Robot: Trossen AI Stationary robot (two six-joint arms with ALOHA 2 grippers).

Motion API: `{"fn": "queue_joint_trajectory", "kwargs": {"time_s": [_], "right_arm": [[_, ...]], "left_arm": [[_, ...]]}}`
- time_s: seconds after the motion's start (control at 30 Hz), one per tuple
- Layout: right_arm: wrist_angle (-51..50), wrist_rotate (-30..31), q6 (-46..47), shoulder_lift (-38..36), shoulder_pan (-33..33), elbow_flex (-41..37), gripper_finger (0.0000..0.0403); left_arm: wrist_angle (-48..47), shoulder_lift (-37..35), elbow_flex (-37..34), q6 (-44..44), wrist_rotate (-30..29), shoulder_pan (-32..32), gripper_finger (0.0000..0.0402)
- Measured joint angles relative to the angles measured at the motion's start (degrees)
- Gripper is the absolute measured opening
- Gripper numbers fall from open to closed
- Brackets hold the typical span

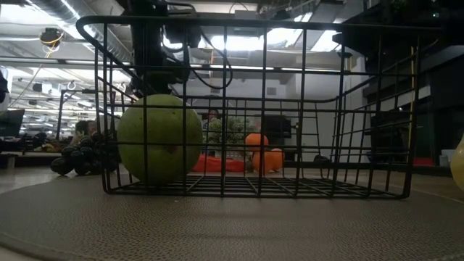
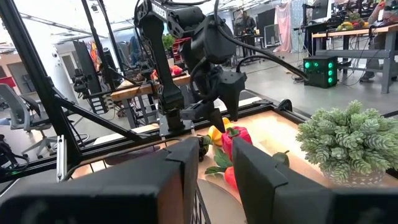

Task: Build produce basket
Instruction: Put the red bell pepper into the black wire basket

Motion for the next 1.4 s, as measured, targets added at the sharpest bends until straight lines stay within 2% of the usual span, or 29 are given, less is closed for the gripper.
{"fn": "queue_joint_trajectory", "kwargs": {"time_s": [0.37,0.83,1.13,1.4], "right_arm": [[0.15,-0.01,0.03,-0.02,0.0,0.0,0.0097],[0.11,-0.42,0.06,-0.02,0.0,0.0,0.0097],[0.09,-0.44,0.06,-0.02,0.0,0.0,0.0097],[0.02,-0.46,0.08,-0.02,0.0,0.0,0.0097]], "left_arm": [[1.9,4.28,-0.02,-0.89,-0.59,-1.26,0.0229],[1.72,4.04,-0.02,-1.09,-0.48,-1.17,0.0223],[1.19,4.0,-0.02,-1.09,-0.07,-1.17,0.0167],[1.22,3.98,-0.02,-1.09,-0.07,-1.08,0.0083]]}}
